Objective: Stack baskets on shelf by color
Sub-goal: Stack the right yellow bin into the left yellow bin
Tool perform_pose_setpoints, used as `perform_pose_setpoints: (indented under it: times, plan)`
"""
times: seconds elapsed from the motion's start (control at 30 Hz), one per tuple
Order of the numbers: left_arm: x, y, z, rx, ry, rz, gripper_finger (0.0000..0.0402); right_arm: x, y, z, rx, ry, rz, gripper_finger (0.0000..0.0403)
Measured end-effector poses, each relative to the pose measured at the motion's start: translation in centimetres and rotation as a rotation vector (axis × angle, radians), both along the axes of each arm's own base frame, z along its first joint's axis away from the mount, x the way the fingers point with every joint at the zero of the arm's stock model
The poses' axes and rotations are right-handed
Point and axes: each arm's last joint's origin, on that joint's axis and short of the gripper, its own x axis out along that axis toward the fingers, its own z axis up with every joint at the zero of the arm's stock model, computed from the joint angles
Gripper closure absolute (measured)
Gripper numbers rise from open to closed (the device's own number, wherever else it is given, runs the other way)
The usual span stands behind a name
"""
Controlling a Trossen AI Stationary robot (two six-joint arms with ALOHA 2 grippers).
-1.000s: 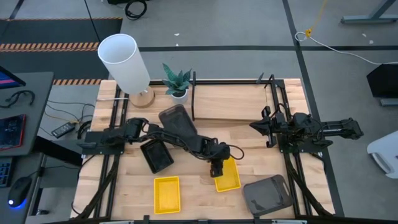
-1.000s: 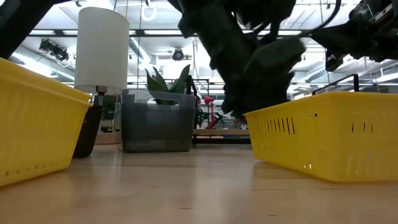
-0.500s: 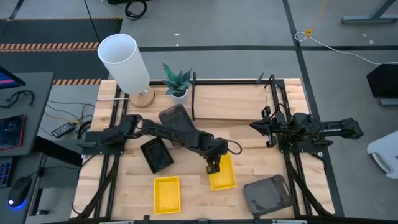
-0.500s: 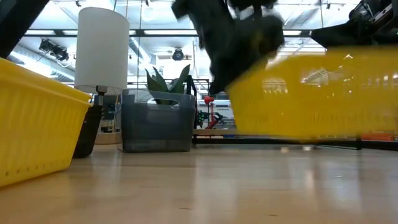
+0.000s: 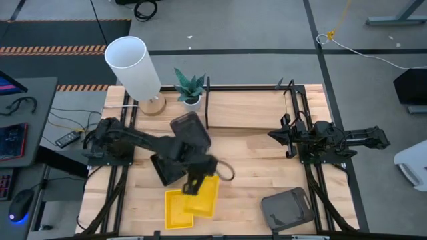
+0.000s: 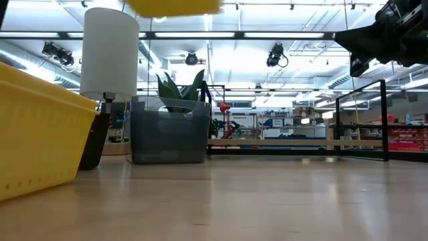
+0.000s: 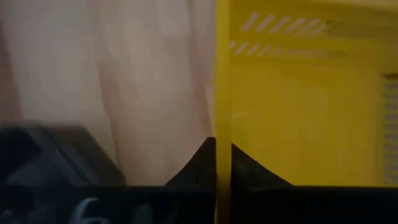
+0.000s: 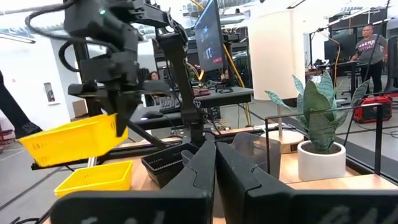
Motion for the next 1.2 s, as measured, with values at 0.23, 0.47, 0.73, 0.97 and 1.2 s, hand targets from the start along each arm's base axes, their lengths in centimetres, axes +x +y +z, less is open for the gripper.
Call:
perform_pose_setpoints:
  times: [0.23,0.47,0.73,0.97,1.2]
  plan:
    - [-3.0,-4.1,0.4,0.036,0.047,-0.074,0.0396,0.0,0.0,-0.1,0.0,0.005,0.0,0.0384]
    - [-6.2,-5.6,-3.9,0.04,0.063,0.02,0.0395,0.0,0.0,-0.1,0.0,0.005,-0.001,0.0384]
    - [-8.3,-5.4,-6.7,0.013,0.046,0.189,0.0394,0.0,0.0,0.0,0.0,0.004,-0.003,0.0384]
    - [-9.7,-6.7,-8.7,0.011,0.069,0.203,0.0393,0.0,0.0,0.0,0.001,0.003,-0.002,0.0384]
    - [-10.2,-7.3,-10.1,-0.026,0.041,0.264,0.039,0.0,0.0,0.0,0.001,0.003,-0.002,0.0384]
